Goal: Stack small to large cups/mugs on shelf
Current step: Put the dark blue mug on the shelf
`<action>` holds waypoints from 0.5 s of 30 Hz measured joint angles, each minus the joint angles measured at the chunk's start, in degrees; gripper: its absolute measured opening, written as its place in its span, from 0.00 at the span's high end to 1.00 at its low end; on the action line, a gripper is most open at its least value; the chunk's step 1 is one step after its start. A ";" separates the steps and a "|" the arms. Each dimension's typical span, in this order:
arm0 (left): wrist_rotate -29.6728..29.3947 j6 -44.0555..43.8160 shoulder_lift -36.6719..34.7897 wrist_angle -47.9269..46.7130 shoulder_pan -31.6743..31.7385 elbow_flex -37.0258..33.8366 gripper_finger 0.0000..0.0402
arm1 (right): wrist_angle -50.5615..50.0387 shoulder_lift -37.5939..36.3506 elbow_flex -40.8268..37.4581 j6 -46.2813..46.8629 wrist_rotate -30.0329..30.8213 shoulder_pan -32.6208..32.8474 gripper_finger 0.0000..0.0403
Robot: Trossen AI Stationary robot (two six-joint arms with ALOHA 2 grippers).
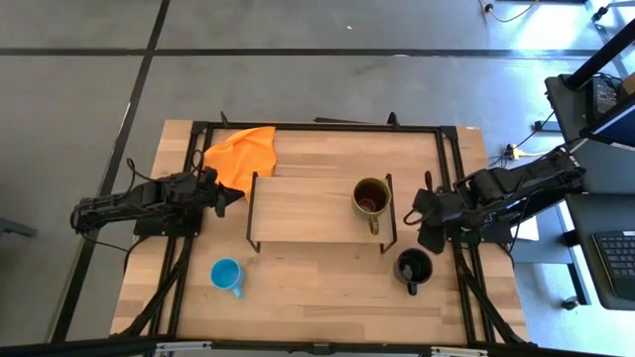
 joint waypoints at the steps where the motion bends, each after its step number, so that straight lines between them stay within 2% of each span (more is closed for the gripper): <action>1: -0.02 0.00 0.00 0.10 0.01 0.00 0.90 | -2.10 0.15 -0.33 1.00 0.03 -0.01 0.66; 4: -0.02 0.02 -0.02 0.85 0.00 0.00 0.90 | -5.34 0.00 -2.04 3.34 0.33 -0.03 0.66; 7: -0.02 0.02 0.00 0.93 0.02 0.00 0.90 | -3.87 -0.90 -5.04 5.68 0.14 0.31 0.66; 11: -0.02 0.04 -0.01 0.91 0.00 0.00 0.90 | -1.58 -2.05 -8.61 7.96 -2.99 1.37 0.66; 15: -0.02 0.36 -0.02 0.86 0.00 0.00 0.90 | -0.69 -3.11 -9.00 9.29 -3.23 3.84 0.66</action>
